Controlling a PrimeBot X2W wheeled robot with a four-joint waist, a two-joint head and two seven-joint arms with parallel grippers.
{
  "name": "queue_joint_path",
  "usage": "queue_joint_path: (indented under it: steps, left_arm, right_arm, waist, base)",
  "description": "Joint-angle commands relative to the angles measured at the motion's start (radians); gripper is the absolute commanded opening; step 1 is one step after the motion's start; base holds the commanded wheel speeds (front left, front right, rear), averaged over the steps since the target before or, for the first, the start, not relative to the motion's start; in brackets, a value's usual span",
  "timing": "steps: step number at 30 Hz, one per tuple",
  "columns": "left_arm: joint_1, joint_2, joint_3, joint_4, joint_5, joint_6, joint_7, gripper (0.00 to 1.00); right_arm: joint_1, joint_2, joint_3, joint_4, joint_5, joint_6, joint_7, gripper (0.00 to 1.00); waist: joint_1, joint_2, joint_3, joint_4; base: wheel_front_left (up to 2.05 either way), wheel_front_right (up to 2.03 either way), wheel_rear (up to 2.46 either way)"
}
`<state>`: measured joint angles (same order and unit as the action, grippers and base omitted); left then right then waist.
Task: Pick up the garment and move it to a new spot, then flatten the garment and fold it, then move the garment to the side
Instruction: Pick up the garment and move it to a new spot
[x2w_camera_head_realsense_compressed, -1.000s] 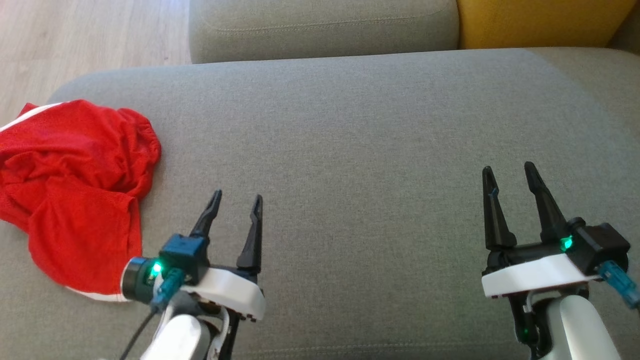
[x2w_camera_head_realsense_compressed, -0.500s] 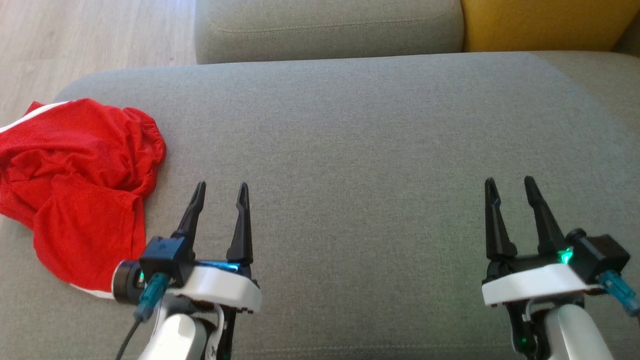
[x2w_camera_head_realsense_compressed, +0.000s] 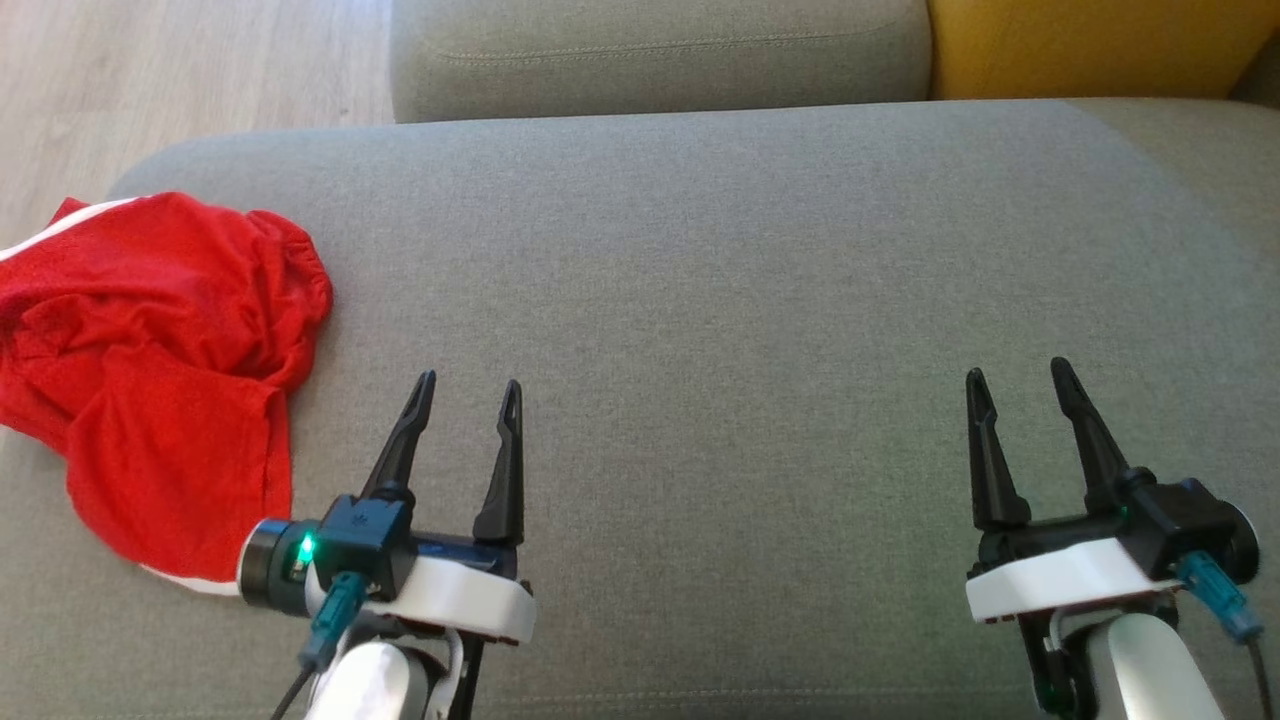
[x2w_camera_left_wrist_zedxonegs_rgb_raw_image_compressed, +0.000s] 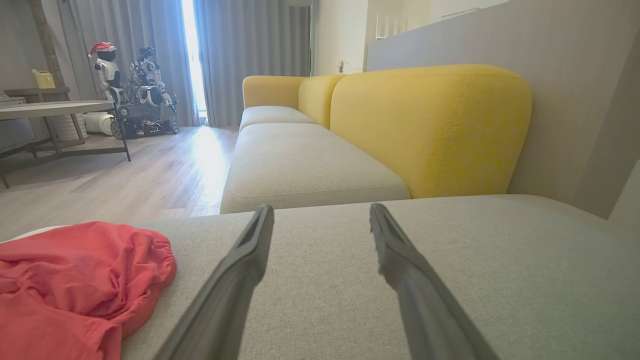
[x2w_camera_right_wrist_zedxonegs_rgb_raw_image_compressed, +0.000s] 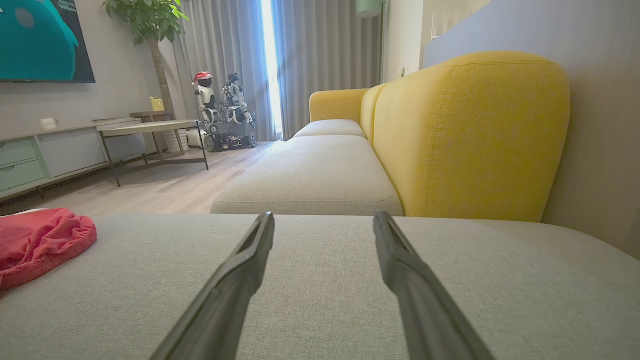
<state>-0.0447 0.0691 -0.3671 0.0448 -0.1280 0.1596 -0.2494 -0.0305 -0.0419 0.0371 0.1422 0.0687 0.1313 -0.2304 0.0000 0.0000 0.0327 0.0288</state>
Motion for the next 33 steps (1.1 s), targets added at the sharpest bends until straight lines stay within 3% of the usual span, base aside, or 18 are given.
queue_joint_path:
  steps: [1, 17, 28, 33]
  left_arm:
    - [-0.033, -0.006, 0.048, -0.028, 0.011, -0.006, -0.012, 1.00]
    - [-0.039, -0.018, 0.075, -0.027, 0.036, -0.037, -0.012, 1.00]
    - [-0.048, -0.019, 0.116, -0.032, 0.030, -0.016, -0.012, 1.00]
    - [-0.040, -0.019, 0.134, -0.039, 0.034, -0.016, -0.012, 1.00]
  right_arm:
    - [-0.041, -0.008, 0.018, -0.031, -0.007, -0.001, -0.015, 1.00]
    - [-0.047, -0.008, 0.025, -0.021, -0.009, -0.001, -0.016, 1.00]
    - [-0.038, -0.008, 0.116, -0.034, -0.002, -0.001, -0.018, 1.00]
    - [-0.032, -0.008, 0.144, -0.032, -0.002, -0.001, -0.017, 1.00]
  waist:
    - [0.0000, 0.0000, 0.000, 0.001]
    - [0.0000, 0.0000, 0.017, 0.027]
    - [0.0000, 0.0000, 0.019, 0.198]
    - [0.0000, 0.0000, 0.010, 0.312]
  base:
    - [0.00, 0.00, 0.00]
    - [0.00, 0.00, 0.00]
    - [0.00, 0.00, 0.00]
    - [0.00, 0.00, 0.00]
